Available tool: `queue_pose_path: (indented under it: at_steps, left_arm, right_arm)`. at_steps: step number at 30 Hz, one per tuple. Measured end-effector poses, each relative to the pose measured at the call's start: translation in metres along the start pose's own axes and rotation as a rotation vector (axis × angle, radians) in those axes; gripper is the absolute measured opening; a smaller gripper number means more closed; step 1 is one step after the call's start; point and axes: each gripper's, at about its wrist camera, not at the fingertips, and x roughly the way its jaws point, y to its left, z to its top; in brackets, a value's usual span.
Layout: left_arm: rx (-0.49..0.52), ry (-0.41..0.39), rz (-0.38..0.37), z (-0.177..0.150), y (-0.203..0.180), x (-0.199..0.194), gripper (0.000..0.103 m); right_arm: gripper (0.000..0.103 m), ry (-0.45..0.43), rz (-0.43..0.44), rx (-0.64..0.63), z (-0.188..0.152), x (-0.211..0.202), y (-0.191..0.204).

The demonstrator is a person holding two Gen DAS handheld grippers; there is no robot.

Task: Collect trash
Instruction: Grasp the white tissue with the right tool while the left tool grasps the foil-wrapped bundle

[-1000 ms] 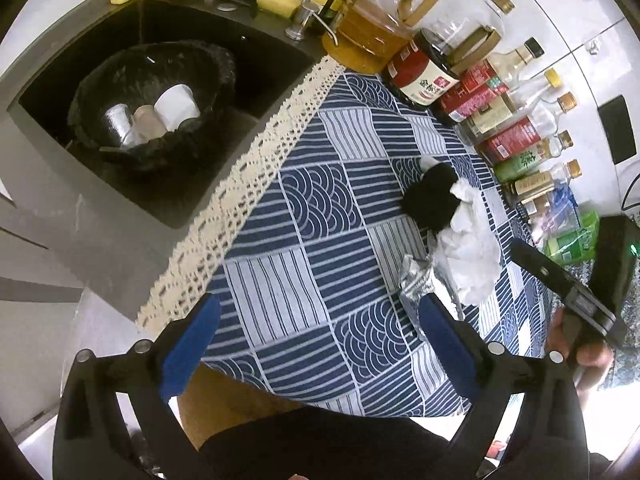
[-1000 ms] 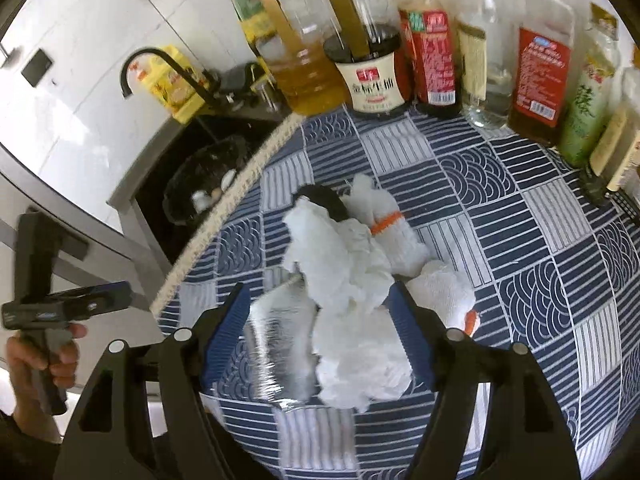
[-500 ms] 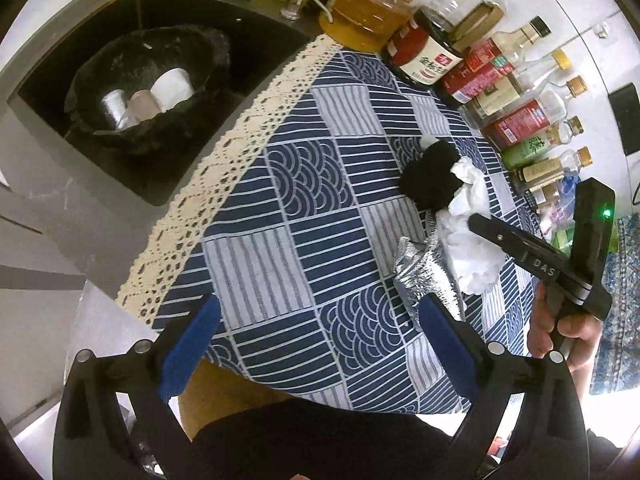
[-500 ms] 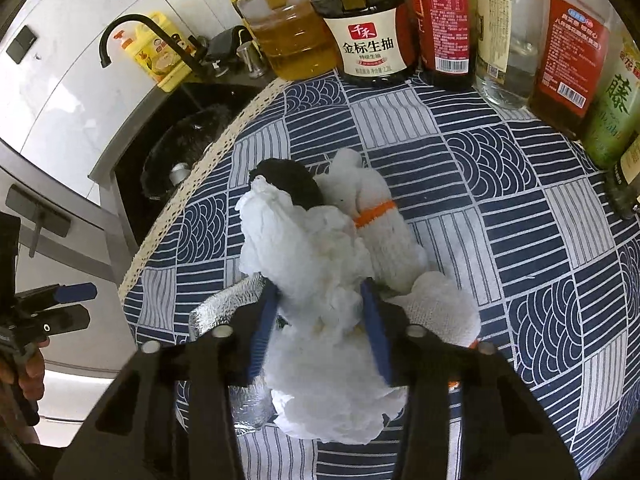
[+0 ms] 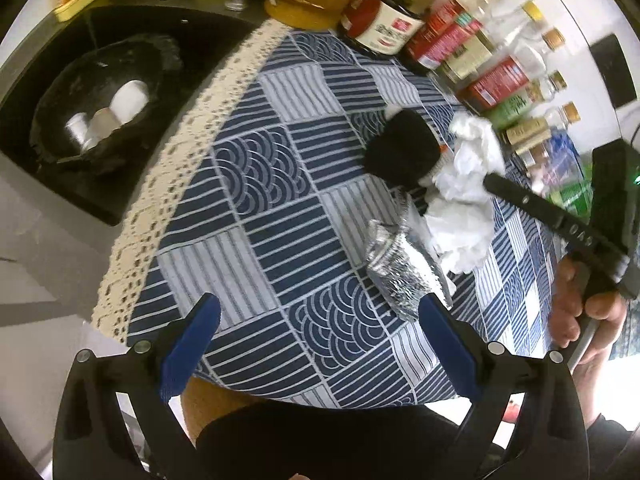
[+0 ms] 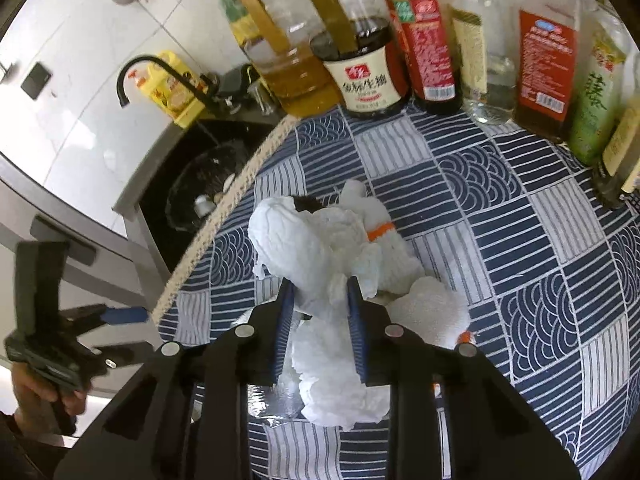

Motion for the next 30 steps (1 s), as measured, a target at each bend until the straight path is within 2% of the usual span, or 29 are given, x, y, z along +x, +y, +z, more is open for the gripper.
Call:
queue_pose_path:
  at_steps: [9,14,16,21,30]
  left_arm:
    - [0.084,0.060,-0.057,0.007,-0.031,0.026,0.096]
    - [0.028,0.107,-0.114,0.014,-0.036,0.048,0.096]
    - [0.024,0.119,-0.111,0.016,-0.039,0.057,0.096]
    - [0.003,0.150,-0.157,0.020,-0.045,0.073,0.096]
    - [-0.011,0.174,-0.134,0.025,-0.053,0.092,0.093]
  right_arm:
    - [0.028,-0.103,0.033,0.093,-0.012,-0.050,-0.010]
    - [0.028,-0.148,0.012,0.148,-0.029,-0.073,-0.021]
    - [0.028,-0.160,0.003,0.169,-0.037,-0.081,-0.026]
    - [0.028,-0.172,-0.015,0.213,-0.054,-0.092,-0.035]
    - [0.028,-0.174,-0.016,0.274,-0.080,-0.098,-0.044]
